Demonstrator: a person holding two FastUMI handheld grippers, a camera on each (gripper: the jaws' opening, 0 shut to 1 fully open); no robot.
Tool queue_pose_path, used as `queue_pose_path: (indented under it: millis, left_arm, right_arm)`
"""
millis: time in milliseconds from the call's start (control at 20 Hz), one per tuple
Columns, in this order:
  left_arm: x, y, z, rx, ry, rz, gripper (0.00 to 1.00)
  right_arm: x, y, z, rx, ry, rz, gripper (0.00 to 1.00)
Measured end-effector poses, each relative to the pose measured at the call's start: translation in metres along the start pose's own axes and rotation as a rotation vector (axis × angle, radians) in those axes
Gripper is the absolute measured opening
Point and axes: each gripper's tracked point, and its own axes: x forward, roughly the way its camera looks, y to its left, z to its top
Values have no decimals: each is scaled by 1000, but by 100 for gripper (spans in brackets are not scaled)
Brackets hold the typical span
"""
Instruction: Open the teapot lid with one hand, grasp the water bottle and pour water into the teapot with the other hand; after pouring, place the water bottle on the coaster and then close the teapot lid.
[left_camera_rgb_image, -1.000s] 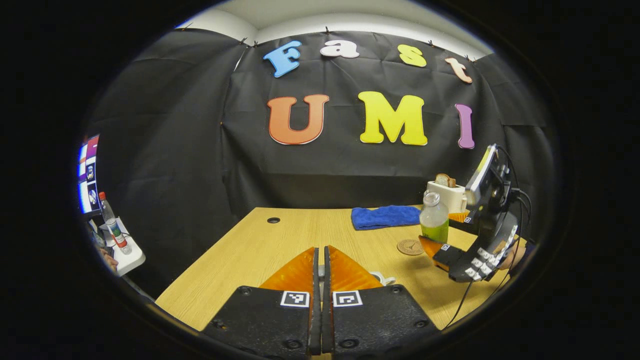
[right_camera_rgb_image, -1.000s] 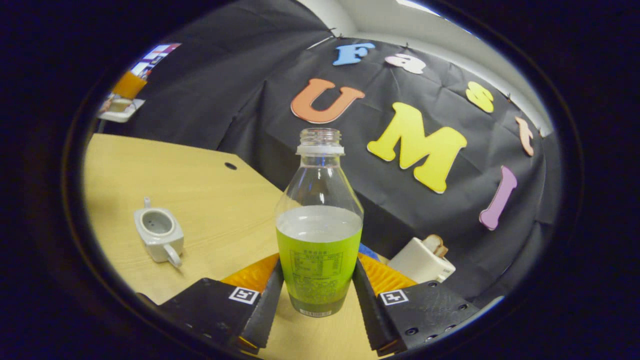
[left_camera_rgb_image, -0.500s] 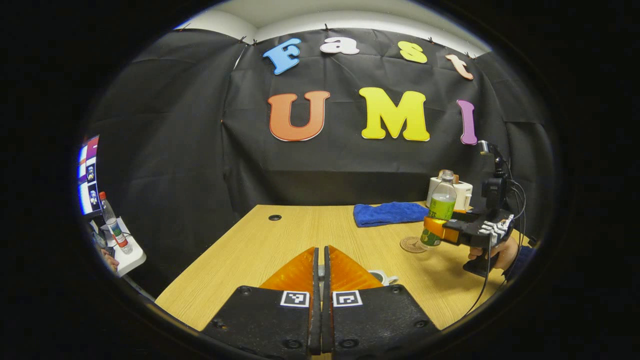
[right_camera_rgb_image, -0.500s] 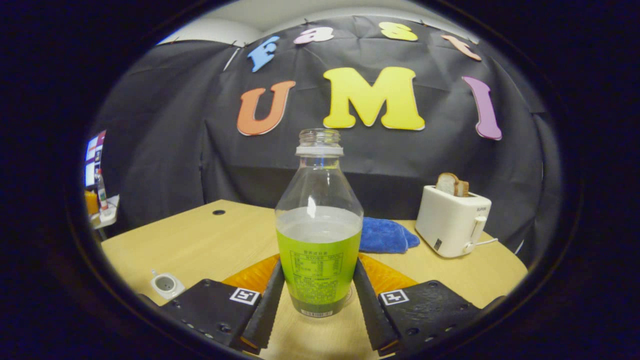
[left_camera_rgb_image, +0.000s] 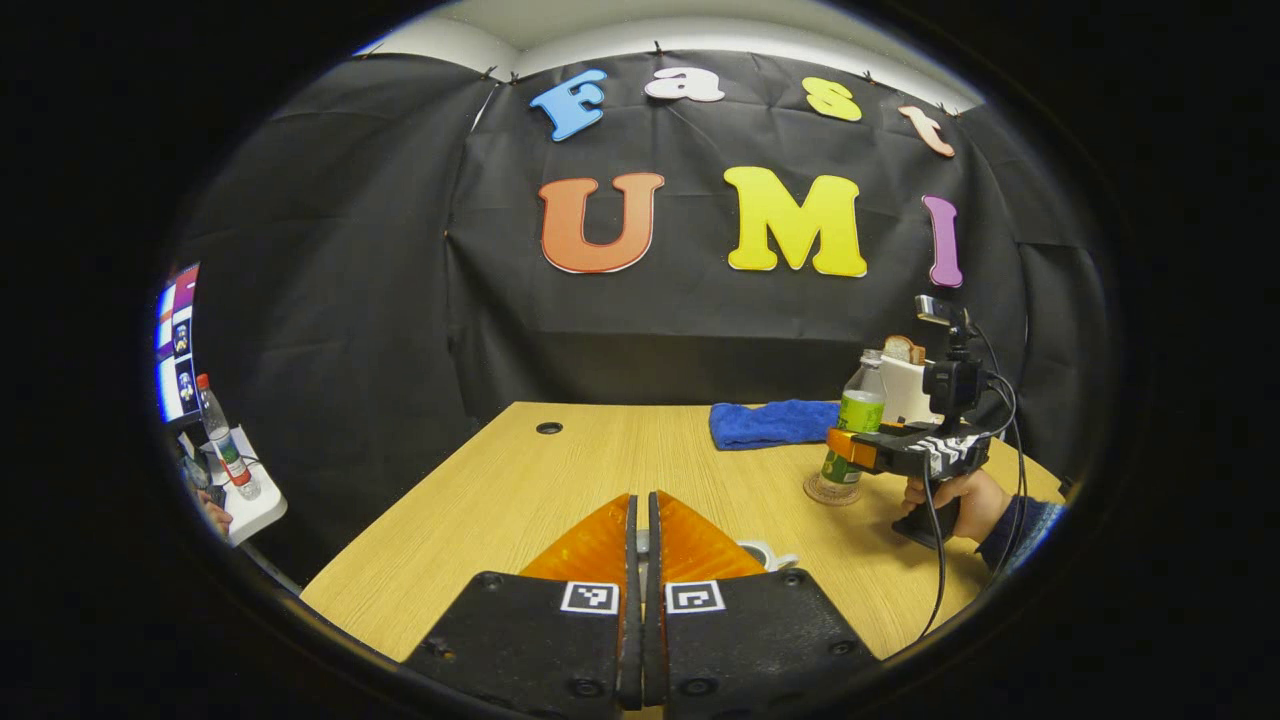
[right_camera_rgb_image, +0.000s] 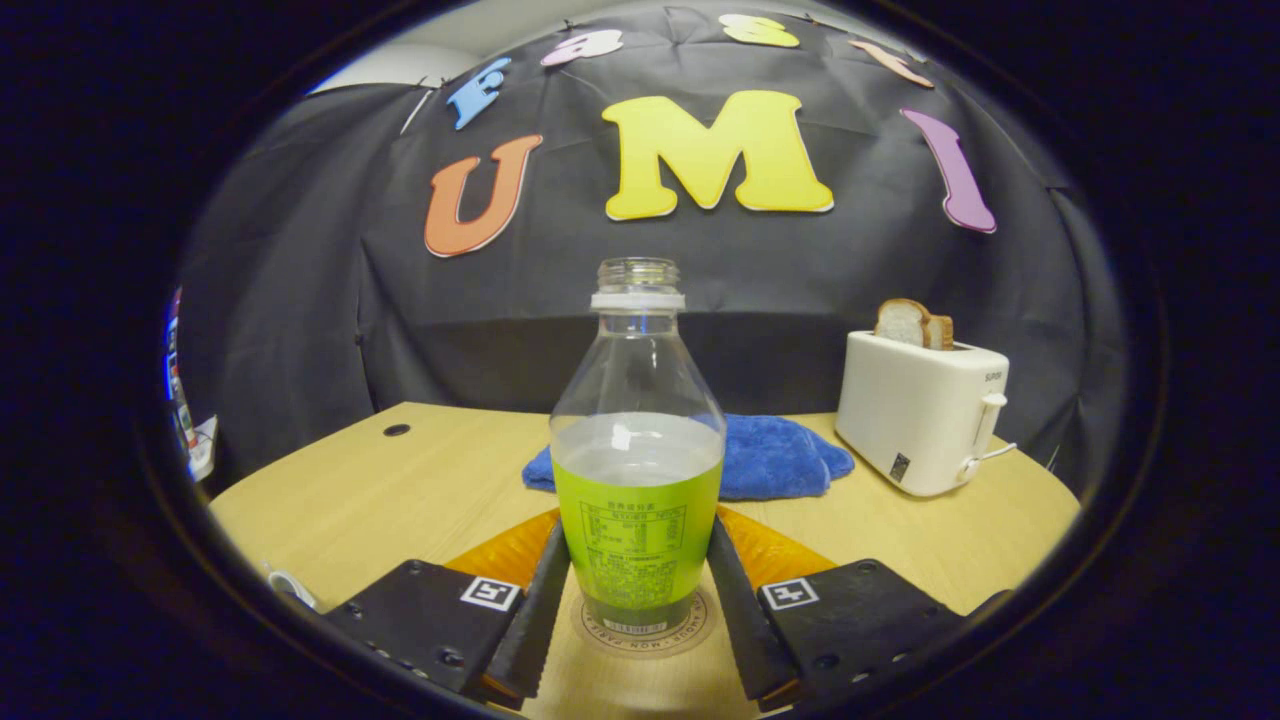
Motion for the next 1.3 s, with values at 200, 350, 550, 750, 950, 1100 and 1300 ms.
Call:
queue_pose_path:
  millis: [200, 350, 550, 750, 950, 1100, 1300]
  left_arm:
    - [0, -1, 1, -3, 1, -4, 3]
    - [1, -1, -1, -7, 0, -7, 3]
    - [0, 0, 1, -11, -1, -5, 4]
    - [4, -7, 6, -26, -31, -25, 3]
    - [15, -28, 6, -86, -50, -100, 3]
    - [27, -37, -4, -110, -42, -122, 3]
    - [41, -47, -20, -139, 5, -147, 3]
  right_arm:
    - [3, 2, -4, -14, 6, -5, 73]
    - [0, 3, -2, -35, 11, -10, 75]
    - [-8, 4, 4, -44, 0, -10, 83]
    - [-25, 4, 14, -35, -15, -3, 84]
    - [-49, -1, 16, -29, -38, 0, 86]
    - [-72, -7, 14, -28, -59, -8, 86]
    - [-109, -11, 12, -91, -118, 3, 86]
